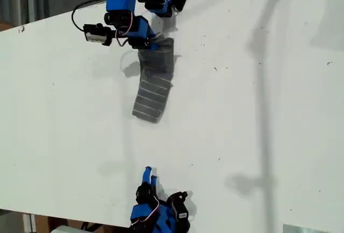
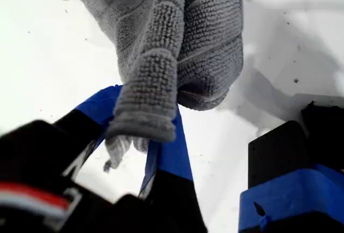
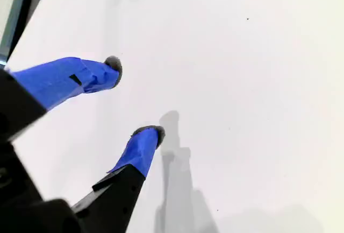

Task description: Grasp corners of a square towel and fold twice.

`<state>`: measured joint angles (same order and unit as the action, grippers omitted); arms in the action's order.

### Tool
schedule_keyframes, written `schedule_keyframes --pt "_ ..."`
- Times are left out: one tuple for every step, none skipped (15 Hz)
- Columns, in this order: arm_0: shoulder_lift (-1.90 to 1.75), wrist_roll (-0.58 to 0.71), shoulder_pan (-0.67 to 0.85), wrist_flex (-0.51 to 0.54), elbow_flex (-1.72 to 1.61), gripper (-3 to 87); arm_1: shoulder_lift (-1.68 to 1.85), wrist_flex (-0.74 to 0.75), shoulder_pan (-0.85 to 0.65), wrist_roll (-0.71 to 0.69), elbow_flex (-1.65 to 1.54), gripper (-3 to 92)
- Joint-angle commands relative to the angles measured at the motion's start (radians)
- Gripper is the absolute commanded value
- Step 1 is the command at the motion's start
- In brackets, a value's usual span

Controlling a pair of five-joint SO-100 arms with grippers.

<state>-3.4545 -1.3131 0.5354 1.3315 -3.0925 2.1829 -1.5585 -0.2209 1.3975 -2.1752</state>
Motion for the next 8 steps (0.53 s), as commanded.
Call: schedule_keyframes --pt "-0.005 0.012 0.02 -0.015 -0.005 20.0 -0.331 -0.072 -0.032 -0.075 0.316 -0.1" --pt "-0.005 0.014 0.02 -0.015 -0.006 19.8 -0.451 -0.077 -0.032 -0.129 0.456 -0.1" --pt "-0.005 0.018 0.021 -0.015 -0.006 19.8 -0.568 -0.086 -0.028 -0.186 0.618 -0.1" --pt "-0.005 0.02 0.021 -0.015 -0.006 19.7 -0.657 -0.072 -0.018 -0.265 0.775 -0.1" --pt "-0.005 0.021 0.018 -0.017 -0.008 19.5 -0.715 -0.048 -0.015 -0.331 0.899 -0.1" --pt "-0.005 0.021 0.017 -0.017 -0.008 19.5 -0.739 -0.018 -0.023 -0.376 0.976 -0.1" --pt "-0.005 0.02 0.012 -0.017 -0.009 19.3 -0.747 0.015 -0.032 -0.411 1.012 -0.1" --pt "-0.005 0.018 0.011 -0.017 -0.009 19.3 -0.75 0.048 -0.041 -0.434 1.023 -0.1"
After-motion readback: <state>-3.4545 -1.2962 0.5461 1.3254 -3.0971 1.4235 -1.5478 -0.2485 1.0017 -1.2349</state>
